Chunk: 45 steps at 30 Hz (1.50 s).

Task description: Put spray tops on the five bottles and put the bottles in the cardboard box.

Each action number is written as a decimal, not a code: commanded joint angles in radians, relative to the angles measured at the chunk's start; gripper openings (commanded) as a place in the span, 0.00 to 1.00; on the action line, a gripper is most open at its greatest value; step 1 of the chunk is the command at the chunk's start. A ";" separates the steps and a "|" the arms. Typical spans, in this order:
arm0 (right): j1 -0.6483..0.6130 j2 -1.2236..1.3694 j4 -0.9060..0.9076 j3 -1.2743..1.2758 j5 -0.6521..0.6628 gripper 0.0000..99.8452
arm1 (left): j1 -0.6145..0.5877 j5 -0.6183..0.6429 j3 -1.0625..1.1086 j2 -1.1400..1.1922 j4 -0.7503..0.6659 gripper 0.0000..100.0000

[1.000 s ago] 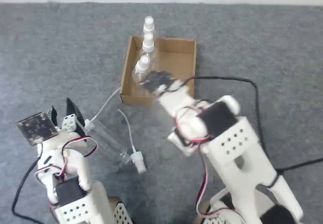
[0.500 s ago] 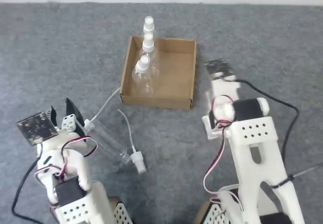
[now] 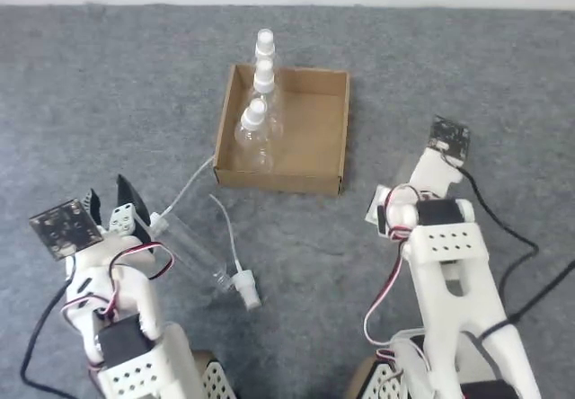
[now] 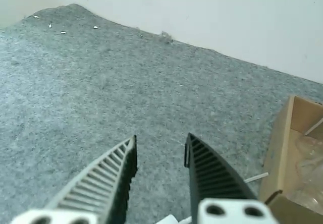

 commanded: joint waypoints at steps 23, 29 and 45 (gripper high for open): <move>-0.059 -0.041 -0.180 0.046 -0.446 0.12 | 0.002 -0.011 -0.012 -0.020 -0.031 0.15; -0.061 -0.050 -0.180 0.044 -0.442 0.12 | 0.003 -0.011 -0.012 -0.020 -0.031 0.15; -0.125 -0.050 -0.168 -0.003 -0.440 0.24 | 0.003 -0.011 -0.012 -0.020 -0.031 0.15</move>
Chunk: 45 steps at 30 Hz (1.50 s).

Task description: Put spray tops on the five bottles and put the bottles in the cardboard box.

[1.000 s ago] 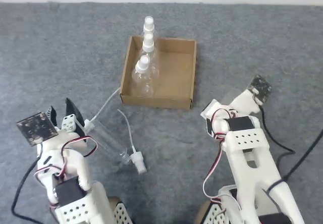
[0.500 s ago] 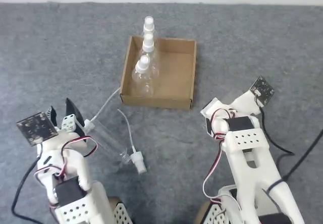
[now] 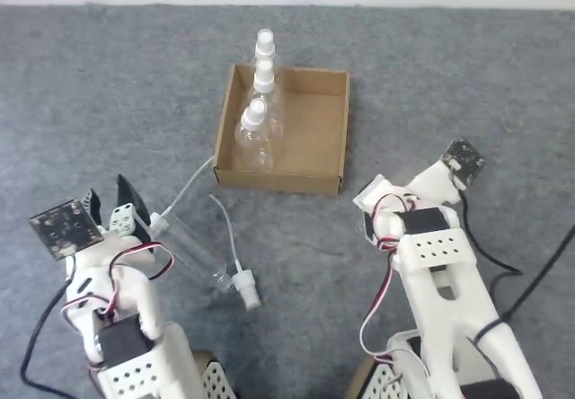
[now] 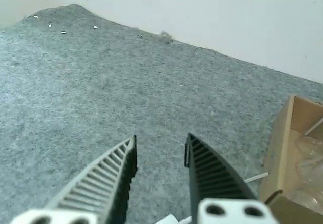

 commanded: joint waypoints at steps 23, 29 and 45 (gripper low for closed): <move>-0.018 -0.202 0.143 -0.327 0.187 0.02 | 0.002 -0.011 -0.012 -0.020 -0.031 0.15; 0.010 -0.156 0.067 -0.359 0.284 0.02 | 0.002 -0.011 -0.012 -0.020 -0.031 0.15; 0.077 0.358 -0.107 -0.488 0.583 0.02 | 0.002 -0.012 -0.010 -0.020 -0.031 0.15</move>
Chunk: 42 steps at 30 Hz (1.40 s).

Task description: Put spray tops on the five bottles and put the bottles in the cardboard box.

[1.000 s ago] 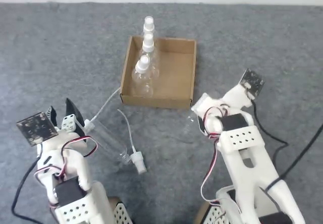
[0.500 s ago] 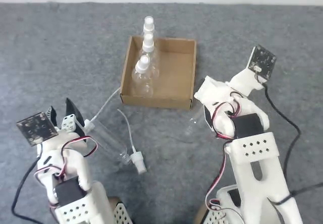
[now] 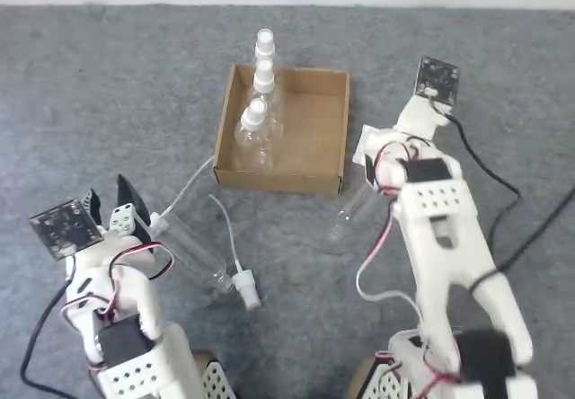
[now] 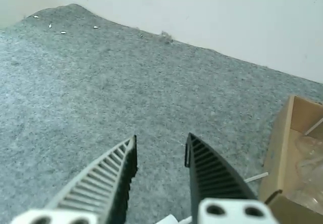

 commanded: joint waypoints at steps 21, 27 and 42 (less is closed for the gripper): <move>0.139 0.202 0.403 -0.212 0.540 0.02 | 0.003 -0.057 -0.002 -0.020 -0.034 0.15; 0.133 0.127 0.578 -0.212 0.709 0.02 | 0.003 -0.058 -0.002 -0.020 -0.034 0.15; 0.131 -0.208 0.802 -0.207 1.013 0.03 | 0.003 -0.060 -0.002 -0.020 -0.034 0.15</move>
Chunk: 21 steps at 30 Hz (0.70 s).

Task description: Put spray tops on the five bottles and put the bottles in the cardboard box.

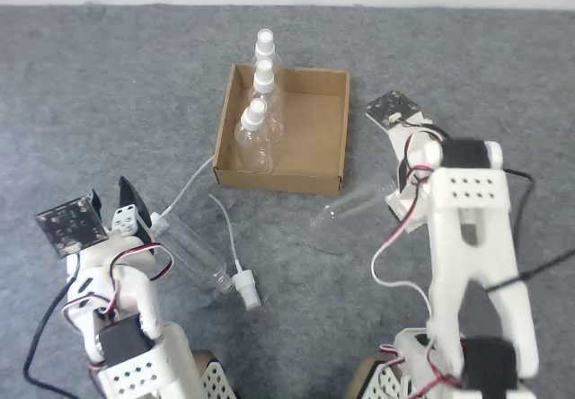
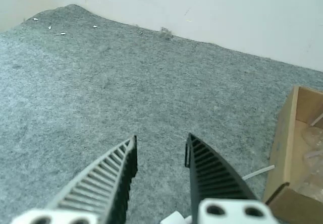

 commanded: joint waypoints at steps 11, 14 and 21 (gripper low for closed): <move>-0.090 -0.133 0.016 -0.002 0.180 0.26 | 0.003 -0.009 -0.013 -0.020 -0.034 0.15; -0.127 -0.133 0.013 0.000 0.232 0.38 | 0.003 -0.009 -0.013 -0.020 -0.034 0.15; -0.219 -0.133 0.005 0.015 0.453 0.40 | 0.003 -0.009 -0.013 -0.020 -0.034 0.15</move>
